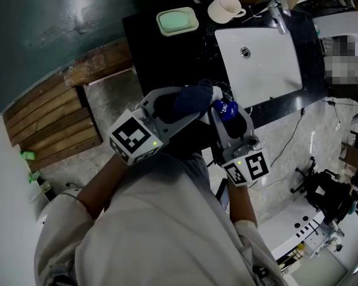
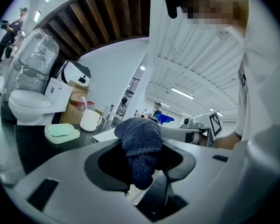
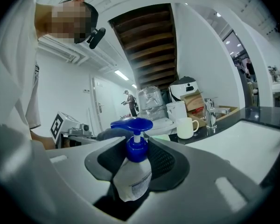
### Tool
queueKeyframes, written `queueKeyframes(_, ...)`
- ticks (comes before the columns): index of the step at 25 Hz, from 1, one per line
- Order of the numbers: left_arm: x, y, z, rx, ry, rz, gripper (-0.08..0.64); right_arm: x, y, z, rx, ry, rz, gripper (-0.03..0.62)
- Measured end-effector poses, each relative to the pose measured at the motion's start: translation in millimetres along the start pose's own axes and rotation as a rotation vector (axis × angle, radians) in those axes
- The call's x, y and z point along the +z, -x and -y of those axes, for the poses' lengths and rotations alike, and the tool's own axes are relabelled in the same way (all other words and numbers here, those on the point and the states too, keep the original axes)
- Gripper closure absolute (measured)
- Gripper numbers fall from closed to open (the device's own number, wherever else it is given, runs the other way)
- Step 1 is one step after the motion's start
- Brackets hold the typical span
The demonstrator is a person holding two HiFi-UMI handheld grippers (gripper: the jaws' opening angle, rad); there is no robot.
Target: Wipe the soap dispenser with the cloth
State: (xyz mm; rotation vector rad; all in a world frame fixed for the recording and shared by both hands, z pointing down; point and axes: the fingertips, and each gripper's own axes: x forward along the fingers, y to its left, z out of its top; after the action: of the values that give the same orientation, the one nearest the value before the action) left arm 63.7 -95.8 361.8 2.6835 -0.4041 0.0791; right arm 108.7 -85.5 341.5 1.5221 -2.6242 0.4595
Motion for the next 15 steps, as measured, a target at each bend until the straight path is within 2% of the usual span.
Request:
queueKeyframes(9,-12,-4,-5,-0.019,0.040,-0.042,0.380,-1,3,5,-0.014,-0.020,0.011,0.453)
queueKeyframes(15,-22,-3,-10,0.002,0.046,-0.065,0.380,-2,4,5,-0.016,-0.016,0.011,0.453)
